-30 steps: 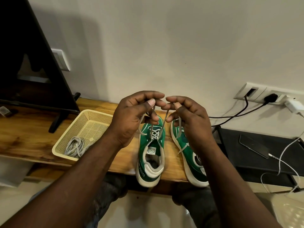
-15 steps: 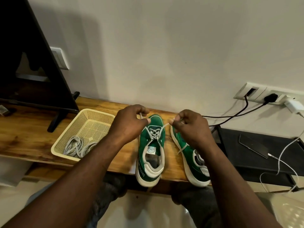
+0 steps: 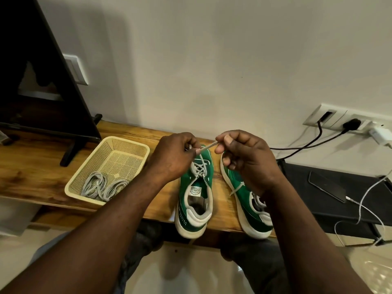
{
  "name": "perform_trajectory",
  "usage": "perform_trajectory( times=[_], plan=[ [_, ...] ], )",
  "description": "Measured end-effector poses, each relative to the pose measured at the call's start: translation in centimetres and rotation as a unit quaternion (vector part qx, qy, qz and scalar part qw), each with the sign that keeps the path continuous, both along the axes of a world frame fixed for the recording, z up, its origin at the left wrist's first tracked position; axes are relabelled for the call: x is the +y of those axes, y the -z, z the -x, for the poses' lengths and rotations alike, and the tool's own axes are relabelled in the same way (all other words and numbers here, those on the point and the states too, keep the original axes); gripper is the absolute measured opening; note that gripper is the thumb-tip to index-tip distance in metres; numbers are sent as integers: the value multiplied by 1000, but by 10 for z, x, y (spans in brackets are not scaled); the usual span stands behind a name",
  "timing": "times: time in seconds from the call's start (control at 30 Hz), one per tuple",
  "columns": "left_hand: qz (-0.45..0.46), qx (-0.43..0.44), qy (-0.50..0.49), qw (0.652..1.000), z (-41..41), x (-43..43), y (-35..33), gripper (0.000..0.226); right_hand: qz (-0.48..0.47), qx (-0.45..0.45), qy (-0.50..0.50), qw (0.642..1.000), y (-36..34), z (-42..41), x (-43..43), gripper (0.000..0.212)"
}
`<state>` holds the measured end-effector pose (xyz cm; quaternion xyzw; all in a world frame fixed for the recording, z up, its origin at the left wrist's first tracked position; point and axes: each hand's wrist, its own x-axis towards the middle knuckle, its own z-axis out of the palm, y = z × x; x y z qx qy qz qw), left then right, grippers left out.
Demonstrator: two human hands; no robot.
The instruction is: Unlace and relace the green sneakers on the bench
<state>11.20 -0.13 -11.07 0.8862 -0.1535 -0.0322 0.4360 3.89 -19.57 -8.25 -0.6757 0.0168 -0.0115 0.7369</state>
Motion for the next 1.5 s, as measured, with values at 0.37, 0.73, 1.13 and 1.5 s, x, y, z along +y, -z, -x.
perform_trajectory(
  times=[0.37,0.73,1.13,1.5],
  plan=[
    [-324,45,35,944,2,9,19,46,455,35,99,884,45,-16,6,18],
    [-213,32,-28,976,24,-18,56,16,593,53,-15,804,75,-5,31,13],
    [81,298,-108,945,4,5,76,11,585,-14,25,811,92,-6,41,27],
    [118,347,-110,924,0,10,84,6,623,-6,42,781,88,-6,51,23]
  ],
)
